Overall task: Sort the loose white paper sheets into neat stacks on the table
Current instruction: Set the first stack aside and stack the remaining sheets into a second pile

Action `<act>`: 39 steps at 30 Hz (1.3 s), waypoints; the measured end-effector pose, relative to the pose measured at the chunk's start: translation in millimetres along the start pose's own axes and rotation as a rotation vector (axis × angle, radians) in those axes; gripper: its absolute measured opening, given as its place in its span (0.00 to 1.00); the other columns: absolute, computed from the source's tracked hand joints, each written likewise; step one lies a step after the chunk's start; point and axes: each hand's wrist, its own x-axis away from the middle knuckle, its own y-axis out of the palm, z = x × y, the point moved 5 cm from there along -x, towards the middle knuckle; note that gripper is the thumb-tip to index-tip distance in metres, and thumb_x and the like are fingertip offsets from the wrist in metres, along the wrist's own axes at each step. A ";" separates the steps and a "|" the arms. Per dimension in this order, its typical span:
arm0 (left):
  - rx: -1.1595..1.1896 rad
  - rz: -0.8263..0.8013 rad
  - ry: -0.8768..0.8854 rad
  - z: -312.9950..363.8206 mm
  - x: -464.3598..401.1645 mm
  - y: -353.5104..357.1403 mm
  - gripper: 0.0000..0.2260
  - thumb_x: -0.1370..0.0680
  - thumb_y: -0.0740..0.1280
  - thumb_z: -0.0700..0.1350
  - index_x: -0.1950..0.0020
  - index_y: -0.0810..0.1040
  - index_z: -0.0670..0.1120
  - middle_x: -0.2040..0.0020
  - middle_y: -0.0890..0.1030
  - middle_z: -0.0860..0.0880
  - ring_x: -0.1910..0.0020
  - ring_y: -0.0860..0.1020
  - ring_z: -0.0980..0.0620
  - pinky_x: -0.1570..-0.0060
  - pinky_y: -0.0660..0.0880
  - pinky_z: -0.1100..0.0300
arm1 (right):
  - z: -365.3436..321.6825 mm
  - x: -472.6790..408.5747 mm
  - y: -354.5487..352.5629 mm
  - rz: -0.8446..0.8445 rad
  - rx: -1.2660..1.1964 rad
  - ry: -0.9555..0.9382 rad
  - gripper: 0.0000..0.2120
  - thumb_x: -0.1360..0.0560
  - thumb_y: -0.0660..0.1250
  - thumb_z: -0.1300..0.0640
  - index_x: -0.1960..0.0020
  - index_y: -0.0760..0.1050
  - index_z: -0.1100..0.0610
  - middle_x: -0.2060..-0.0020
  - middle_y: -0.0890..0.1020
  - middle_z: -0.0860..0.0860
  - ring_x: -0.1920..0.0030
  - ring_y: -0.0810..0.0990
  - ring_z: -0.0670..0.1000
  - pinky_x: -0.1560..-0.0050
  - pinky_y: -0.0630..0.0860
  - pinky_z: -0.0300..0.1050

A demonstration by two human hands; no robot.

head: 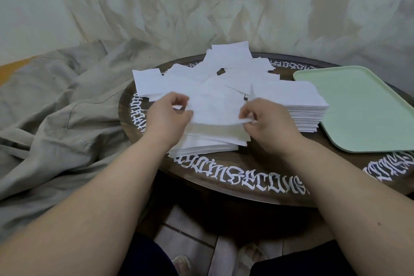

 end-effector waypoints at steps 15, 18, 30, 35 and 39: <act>0.056 -0.177 -0.209 -30.2 1.4 1.2 0.10 0.28 0.74 0.43 0.49 0.77 0.46 0.52 0.80 0.47 0.68 0.81 0.51 0.63 0.80 0.57 | 3.6 7.9 4.5 -0.334 -0.122 0.147 0.02 0.30 0.71 0.57 0.60 0.80 0.55 0.65 0.82 0.48 0.63 0.80 0.48 0.61 0.75 0.41; 0.068 -0.190 -0.219 -27.5 2.7 -2.0 0.09 0.26 0.72 0.45 0.49 0.77 0.44 0.54 0.80 0.48 0.68 0.82 0.54 0.69 0.76 0.63 | 5.2 7.6 3.7 -0.319 -0.166 0.179 0.04 0.28 0.69 0.58 0.60 0.82 0.55 0.65 0.83 0.46 0.62 0.82 0.49 0.60 0.78 0.41; 0.098 -0.242 -0.258 -35.0 6.2 -3.1 0.04 0.27 0.72 0.40 0.56 0.77 0.43 0.68 0.81 0.50 0.60 0.84 0.43 0.52 0.79 0.46 | 6.1 6.4 -1.5 -0.099 -0.316 0.210 0.02 0.28 0.71 0.58 0.59 0.82 0.55 0.60 0.84 0.48 0.57 0.81 0.47 0.52 0.77 0.44; 0.021 -0.228 -0.182 -30.1 6.5 -1.1 0.05 0.28 0.73 0.40 0.58 0.77 0.46 0.63 0.81 0.47 0.62 0.83 0.43 0.50 0.80 0.46 | 3.6 5.9 3.3 -0.186 -0.133 0.135 0.02 0.28 0.69 0.60 0.57 0.81 0.57 0.53 0.84 0.50 0.52 0.80 0.50 0.47 0.75 0.46; 0.009 -0.234 -0.175 -30.5 6.4 -0.4 0.06 0.28 0.74 0.41 0.57 0.78 0.45 0.60 0.83 0.44 0.60 0.84 0.43 0.50 0.79 0.44 | 7.6 11.3 12.2 -0.346 -0.051 0.164 0.02 0.29 0.69 0.60 0.59 0.81 0.55 0.62 0.82 0.47 0.59 0.79 0.48 0.61 0.71 0.34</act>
